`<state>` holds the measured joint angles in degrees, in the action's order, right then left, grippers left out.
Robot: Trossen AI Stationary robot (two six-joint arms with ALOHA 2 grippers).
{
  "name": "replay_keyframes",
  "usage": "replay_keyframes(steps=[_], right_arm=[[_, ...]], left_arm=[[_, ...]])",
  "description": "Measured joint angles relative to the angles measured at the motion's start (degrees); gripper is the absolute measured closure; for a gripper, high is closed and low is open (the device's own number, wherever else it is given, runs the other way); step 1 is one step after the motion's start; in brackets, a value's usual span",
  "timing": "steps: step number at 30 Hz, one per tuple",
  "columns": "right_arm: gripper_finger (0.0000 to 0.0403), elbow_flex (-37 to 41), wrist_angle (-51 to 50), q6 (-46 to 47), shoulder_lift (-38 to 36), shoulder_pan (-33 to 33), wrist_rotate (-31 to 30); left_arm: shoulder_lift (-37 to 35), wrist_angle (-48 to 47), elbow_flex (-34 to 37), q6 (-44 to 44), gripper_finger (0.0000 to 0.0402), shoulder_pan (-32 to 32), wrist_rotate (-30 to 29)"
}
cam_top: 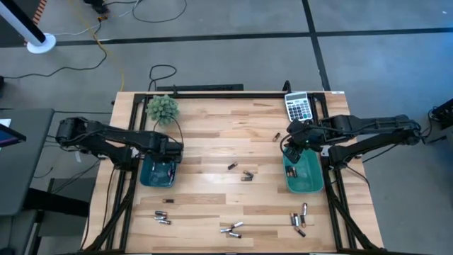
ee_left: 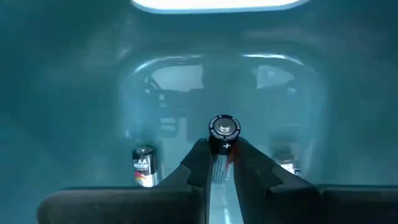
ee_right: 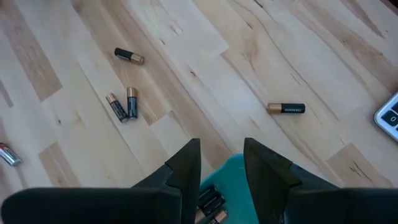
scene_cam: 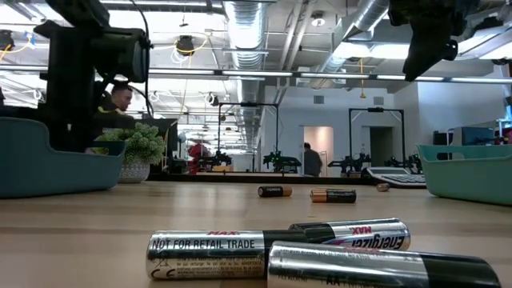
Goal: Sort batteries
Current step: Put the silver battery into the blue bin, then put the black battery into the green bin
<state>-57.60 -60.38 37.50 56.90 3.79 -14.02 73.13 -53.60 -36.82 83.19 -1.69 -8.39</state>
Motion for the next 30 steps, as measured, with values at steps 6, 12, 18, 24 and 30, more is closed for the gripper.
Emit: replay_keyframes(steps=[6, 12, 18, 24, 30], right_arm=[[0.0265, 0.0, 0.0, 0.0, 0.0, -0.02, 0.0], [0.0265, 0.0, 0.01, 0.02, 0.0, -0.01, 0.0], [0.0265, 0.0, 0.0, -0.25, 0.0, -0.01, 0.02], [0.0265, 0.0, 0.0, -0.37, 0.0, -0.02, 0.02], [0.0265, 0.0, 0.0, -0.52, 0.0, -0.02, 0.02]], left_arm=[[-0.01, 0.93, 0.72, -0.54, 0.0325, -0.02, 0.42], [-0.03, 2.04, 0.57, -3.67, 0.0301, 0.0, 0.64], [-0.96, -3.21, -3.5, -6.05, 0.03, 0.0, -1.13], [-5.36, -9.17, -10.93, -6.62, 0.03, 0.0, -6.53], [-9.5, -5.83, -18.5, -9.85, 0.03, 2.27, -8.94]])
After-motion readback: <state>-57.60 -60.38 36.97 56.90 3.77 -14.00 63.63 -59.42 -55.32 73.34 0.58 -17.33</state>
